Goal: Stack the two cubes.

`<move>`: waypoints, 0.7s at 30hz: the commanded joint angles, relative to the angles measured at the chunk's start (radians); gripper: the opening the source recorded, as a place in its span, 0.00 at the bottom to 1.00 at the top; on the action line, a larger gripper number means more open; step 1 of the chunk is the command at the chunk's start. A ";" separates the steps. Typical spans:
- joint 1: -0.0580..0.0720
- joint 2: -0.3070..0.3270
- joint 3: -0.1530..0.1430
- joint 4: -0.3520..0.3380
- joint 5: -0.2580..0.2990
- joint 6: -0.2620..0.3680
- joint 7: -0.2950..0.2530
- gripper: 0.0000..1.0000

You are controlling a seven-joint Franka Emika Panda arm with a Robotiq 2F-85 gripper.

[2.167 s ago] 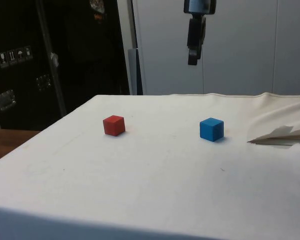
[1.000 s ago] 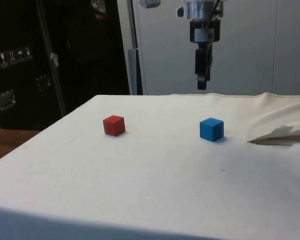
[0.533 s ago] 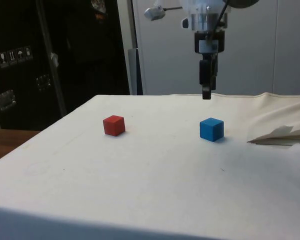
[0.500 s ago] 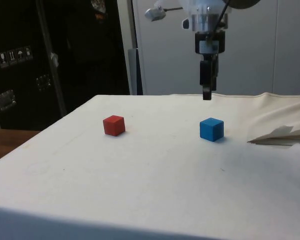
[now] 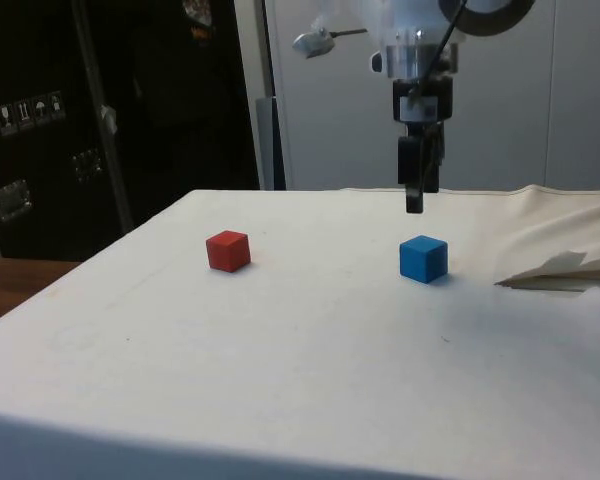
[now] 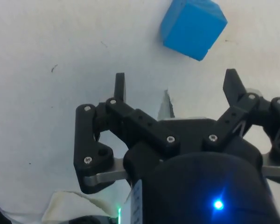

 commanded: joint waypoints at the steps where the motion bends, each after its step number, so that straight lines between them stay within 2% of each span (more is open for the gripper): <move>1: 0.000 0.004 0.000 0.000 0.000 0.003 0.007 1.00; 3: -0.005 0.016 0.002 -0.004 -0.001 0.023 0.030 1.00; 9: -0.004 0.045 0.002 -0.004 -0.001 0.044 0.079 1.00; 10: 0.000 0.043 0.000 -0.001 0.000 0.030 0.073 1.00; 11: -0.004 0.054 0.002 -0.004 -0.001 0.051 0.094 1.00; 16: -0.004 0.076 0.002 -0.004 -0.001 0.067 0.129 1.00; 17: 0.000 0.070 0.000 -0.001 0.000 0.051 0.118 1.00; 18: -0.004 0.080 0.002 -0.004 -0.001 0.071 0.136 1.00; 21: -0.004 0.096 0.002 -0.003 -0.002 0.083 0.164 1.00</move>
